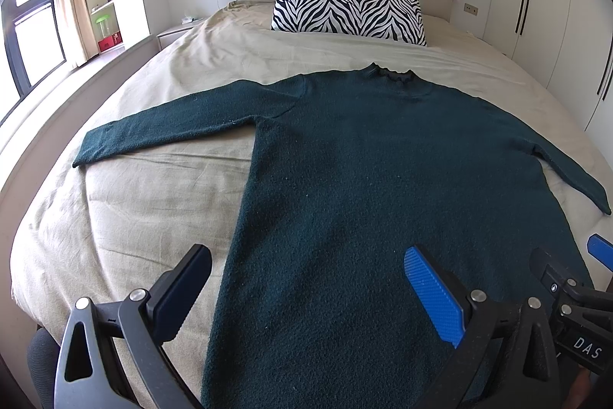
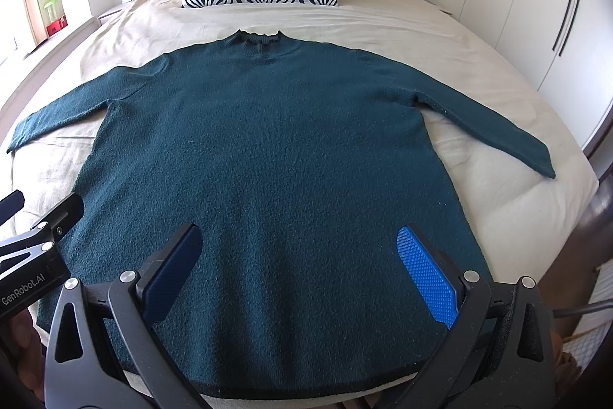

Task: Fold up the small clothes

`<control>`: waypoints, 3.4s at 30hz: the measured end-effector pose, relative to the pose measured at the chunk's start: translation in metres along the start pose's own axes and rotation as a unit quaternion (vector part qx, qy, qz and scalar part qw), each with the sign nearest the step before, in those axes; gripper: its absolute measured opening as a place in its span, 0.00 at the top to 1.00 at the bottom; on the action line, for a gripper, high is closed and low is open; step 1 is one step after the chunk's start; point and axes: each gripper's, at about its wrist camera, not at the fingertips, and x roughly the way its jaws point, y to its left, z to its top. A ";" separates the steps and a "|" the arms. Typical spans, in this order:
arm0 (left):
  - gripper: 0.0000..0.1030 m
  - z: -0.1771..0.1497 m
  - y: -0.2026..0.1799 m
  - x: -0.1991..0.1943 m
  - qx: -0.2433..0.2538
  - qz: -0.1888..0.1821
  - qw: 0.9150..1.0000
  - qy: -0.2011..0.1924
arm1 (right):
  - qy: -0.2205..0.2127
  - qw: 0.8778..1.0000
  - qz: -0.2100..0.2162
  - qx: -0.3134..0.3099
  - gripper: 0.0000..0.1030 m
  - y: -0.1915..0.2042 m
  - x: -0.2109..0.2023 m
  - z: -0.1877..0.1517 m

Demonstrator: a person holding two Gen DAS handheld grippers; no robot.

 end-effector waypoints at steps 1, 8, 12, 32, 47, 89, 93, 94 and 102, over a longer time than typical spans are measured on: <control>0.00 0.000 0.000 0.000 0.000 0.000 1.000 0.000 | 0.000 1.000 0.000 0.000 0.00 0.000 0.000 0.000; 0.00 0.000 0.000 0.000 0.000 0.000 1.000 0.000 | 0.000 1.000 0.000 -0.001 0.00 0.000 0.000 0.000; 0.00 0.000 0.000 0.000 0.000 0.000 1.000 0.001 | 0.001 1.000 0.000 0.000 0.00 0.000 0.001 -0.002; 0.00 0.000 0.000 0.000 0.001 0.001 1.000 0.002 | 0.003 1.000 -0.002 -0.001 0.00 0.001 0.003 -0.006; 0.00 -0.003 0.004 0.006 -0.001 0.002 1.000 0.005 | 0.008 1.000 -0.002 -0.002 0.00 0.001 0.009 -0.007; 0.00 0.040 -0.006 0.083 -0.027 -0.134 0.988 0.079 | -0.052 0.824 0.074 0.559 0.90 -0.514 0.213 0.048; 0.02 0.062 0.007 0.092 -0.052 -0.191 0.977 0.073 | -0.057 0.884 0.053 0.461 0.92 -0.464 0.204 0.112; 0.02 0.068 0.011 0.094 -0.058 -0.202 0.975 0.069 | -0.060 0.900 0.059 0.428 0.92 -0.439 0.199 0.134; 0.12 0.108 0.044 0.117 -0.131 -0.273 0.952 0.049 | -0.074 0.973 0.172 0.132 0.92 -0.147 0.175 0.254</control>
